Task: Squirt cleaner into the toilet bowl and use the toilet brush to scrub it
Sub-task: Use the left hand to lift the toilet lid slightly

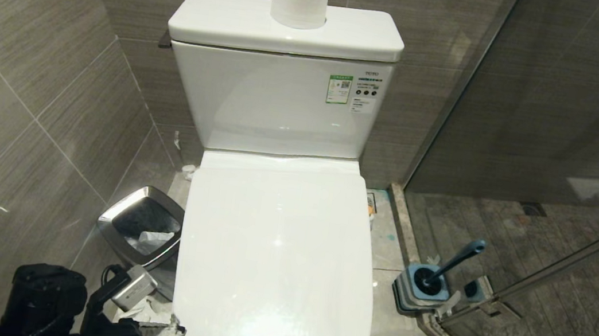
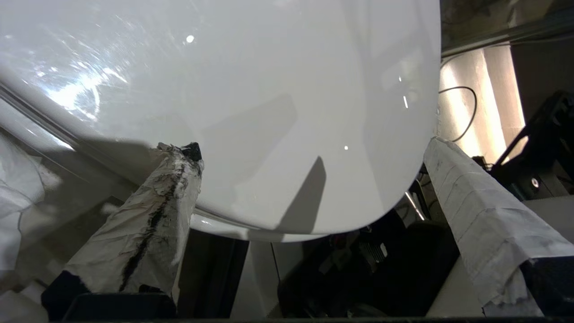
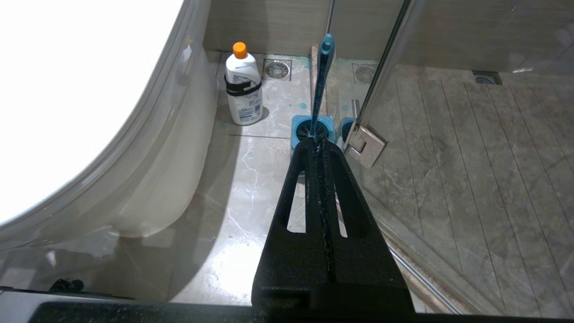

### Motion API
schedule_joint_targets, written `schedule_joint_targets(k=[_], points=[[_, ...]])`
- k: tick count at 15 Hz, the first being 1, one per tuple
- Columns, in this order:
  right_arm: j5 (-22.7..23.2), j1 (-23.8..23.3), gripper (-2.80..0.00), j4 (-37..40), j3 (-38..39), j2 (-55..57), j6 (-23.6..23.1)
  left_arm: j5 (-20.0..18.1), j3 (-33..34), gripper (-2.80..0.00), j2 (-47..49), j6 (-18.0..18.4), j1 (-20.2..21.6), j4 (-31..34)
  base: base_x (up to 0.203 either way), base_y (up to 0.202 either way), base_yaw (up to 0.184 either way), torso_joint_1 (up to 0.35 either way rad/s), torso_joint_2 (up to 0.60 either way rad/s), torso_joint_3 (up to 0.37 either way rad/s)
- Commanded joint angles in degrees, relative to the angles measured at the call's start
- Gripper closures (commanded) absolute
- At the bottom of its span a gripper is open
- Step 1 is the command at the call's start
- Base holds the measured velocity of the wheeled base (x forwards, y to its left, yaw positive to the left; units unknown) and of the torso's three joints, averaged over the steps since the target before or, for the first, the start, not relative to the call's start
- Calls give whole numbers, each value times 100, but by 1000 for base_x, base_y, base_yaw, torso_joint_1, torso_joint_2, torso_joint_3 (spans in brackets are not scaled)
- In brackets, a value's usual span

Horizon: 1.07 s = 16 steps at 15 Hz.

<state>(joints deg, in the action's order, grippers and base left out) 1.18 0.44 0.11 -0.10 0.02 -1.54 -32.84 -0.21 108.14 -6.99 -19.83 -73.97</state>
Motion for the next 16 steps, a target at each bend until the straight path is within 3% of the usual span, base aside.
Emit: schedule_joint_targets(k=[1,7,16], points=[[5,5,0,-2,1,6,-5,210,12,-280,391,-35,14,-463,0,0,0,0,0,0],[5,9,0,-2,1,6,-5,471,12,-280,379,-48,122,-461,0,0,0,0,0,0],[5,9,0,-2,1,6,-5,445,14,-280,111,-13,612,39,0,0,0,0,0,0]])
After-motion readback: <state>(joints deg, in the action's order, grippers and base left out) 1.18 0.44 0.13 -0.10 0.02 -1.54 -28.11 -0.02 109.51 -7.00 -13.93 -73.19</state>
